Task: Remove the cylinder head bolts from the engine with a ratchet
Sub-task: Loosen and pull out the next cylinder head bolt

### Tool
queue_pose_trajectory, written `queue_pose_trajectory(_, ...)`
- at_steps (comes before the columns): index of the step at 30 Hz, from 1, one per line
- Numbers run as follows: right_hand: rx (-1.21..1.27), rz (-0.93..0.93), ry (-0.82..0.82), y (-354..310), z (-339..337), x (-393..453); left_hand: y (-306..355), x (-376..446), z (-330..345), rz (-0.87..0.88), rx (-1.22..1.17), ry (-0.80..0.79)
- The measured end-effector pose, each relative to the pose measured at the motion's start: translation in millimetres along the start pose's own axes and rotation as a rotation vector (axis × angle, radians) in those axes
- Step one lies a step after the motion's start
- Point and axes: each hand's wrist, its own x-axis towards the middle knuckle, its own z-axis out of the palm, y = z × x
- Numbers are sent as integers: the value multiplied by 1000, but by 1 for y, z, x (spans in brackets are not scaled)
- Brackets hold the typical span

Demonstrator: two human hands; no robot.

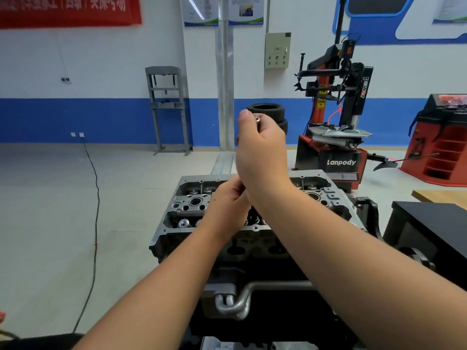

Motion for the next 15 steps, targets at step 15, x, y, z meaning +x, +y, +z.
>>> queue_pose_trajectory(15, 116, 146, -2, 1, -8, 5, -5, 1, -2, -12, 27, -48)
